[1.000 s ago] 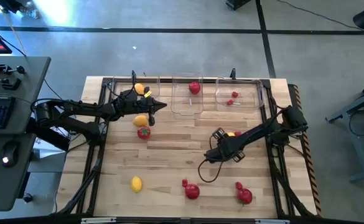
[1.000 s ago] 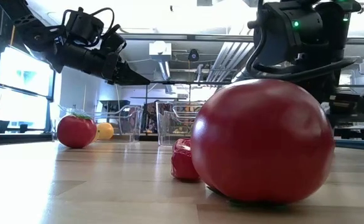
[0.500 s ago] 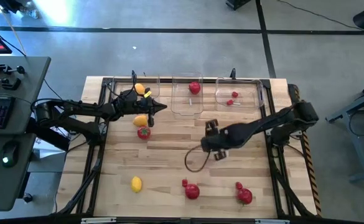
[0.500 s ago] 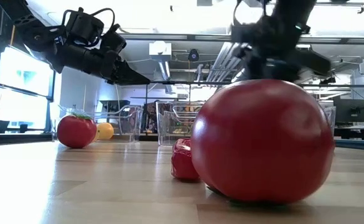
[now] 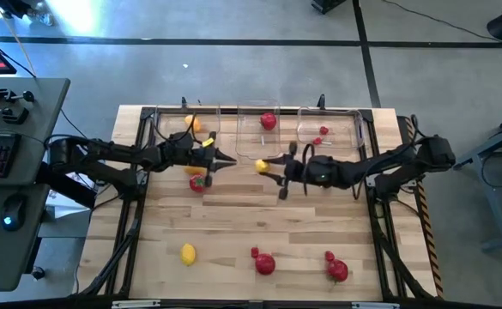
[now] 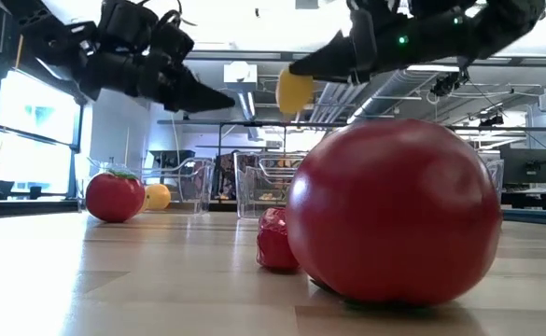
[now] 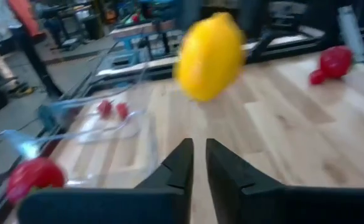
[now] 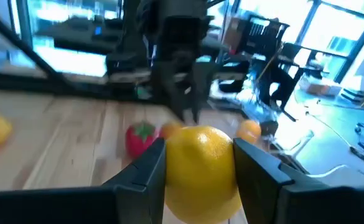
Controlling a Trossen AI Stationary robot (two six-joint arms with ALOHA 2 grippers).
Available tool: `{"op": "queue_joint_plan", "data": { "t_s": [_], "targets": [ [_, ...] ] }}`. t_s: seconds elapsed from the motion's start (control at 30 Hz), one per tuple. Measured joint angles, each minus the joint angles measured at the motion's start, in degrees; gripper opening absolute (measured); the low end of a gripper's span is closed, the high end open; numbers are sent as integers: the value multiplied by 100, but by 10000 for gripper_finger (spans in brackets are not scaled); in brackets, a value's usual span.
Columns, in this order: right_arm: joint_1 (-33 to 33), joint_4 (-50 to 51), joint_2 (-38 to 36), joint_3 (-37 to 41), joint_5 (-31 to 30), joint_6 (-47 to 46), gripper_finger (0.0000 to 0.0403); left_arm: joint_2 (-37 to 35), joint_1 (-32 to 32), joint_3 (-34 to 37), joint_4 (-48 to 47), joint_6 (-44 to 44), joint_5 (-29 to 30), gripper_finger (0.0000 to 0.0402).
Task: Sort produce into baskets
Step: Put the lemon into the left transparent bin
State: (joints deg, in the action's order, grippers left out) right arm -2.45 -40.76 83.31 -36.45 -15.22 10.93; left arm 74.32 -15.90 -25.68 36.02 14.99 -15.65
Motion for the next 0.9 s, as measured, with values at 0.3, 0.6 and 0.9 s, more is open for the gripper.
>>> {"op": "queue_joint_plan", "data": {
  "t_s": [0.3, 0.6, 0.9],
  "targets": [
    [56, -329, 7, 98, 450, -348, 138, 0, 686, -369, -57, -565, 661, 158],
    [56, -506, 12, 94, 672, -388, 138, 487, 991, -742, -176, -995, 978, 264],
    [39, -607, 43, 92, 943, -496, 138, 1103, 1168, -1228, -166, -1046, 783, 274]
  ]
}}
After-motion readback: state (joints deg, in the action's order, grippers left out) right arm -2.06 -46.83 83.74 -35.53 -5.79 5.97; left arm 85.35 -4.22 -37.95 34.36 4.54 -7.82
